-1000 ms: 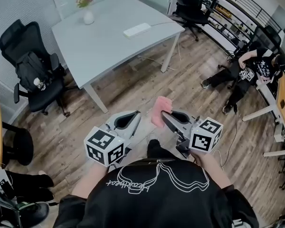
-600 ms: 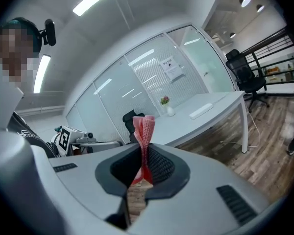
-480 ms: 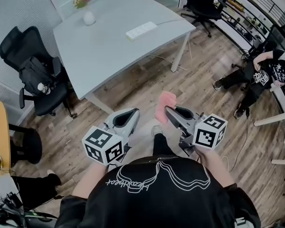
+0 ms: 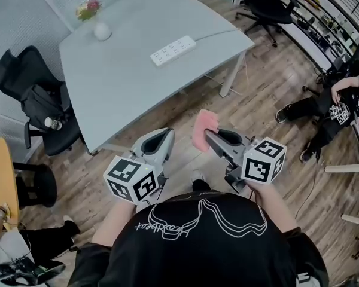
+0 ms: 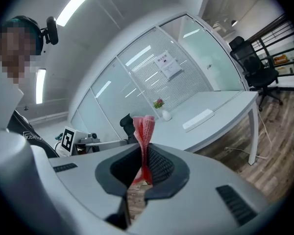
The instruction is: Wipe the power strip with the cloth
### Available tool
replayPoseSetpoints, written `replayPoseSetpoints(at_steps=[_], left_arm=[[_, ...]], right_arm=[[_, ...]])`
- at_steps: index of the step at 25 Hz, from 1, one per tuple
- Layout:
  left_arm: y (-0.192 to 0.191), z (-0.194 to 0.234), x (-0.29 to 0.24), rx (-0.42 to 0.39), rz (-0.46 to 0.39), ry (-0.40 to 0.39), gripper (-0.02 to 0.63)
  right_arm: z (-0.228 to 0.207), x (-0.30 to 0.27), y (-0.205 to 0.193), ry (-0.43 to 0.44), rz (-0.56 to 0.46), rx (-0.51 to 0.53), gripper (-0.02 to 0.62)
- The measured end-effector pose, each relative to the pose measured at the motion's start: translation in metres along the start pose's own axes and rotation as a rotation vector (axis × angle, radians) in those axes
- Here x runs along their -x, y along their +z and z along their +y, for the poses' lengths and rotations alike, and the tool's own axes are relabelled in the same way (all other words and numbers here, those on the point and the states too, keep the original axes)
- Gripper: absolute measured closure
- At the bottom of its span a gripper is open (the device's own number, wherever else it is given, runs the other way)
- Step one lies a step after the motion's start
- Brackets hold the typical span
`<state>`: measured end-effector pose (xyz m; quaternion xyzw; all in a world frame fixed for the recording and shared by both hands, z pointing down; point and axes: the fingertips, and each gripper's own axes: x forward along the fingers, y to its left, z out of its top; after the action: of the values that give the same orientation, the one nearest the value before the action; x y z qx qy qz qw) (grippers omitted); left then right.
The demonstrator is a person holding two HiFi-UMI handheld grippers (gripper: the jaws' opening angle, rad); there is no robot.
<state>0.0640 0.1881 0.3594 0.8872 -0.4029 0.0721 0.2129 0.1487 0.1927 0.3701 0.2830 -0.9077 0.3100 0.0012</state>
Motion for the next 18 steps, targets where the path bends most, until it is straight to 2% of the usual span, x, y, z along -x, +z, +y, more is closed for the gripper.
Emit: replayPoseSetpoints(at_steps=[2,6,12,18], left_arm=[[0.009,0.004,-0.019,0.006,-0.008,-0.007,0.594],[0.023,0.017,-0.037,-0.031,-0.038,0.037,0.594],[0.041,0.050,-0.055,-0.068,-0.002,0.031,0.594],[0.053,0.113,-0.079,0.025,-0.012,0.055,0.594]], right_arm=[[-0.017,-0.004,0.013,0.012,0.017,0.003,0.565],[-0.039,-0.013,0.033,0.033,0.039,0.025,0.563],[-0.063,-0.051,0.063,0.057,0.066,0.021,0.563],[-0.101,-0.103,0.078,0.035,0.127,-0.009,0.563]])
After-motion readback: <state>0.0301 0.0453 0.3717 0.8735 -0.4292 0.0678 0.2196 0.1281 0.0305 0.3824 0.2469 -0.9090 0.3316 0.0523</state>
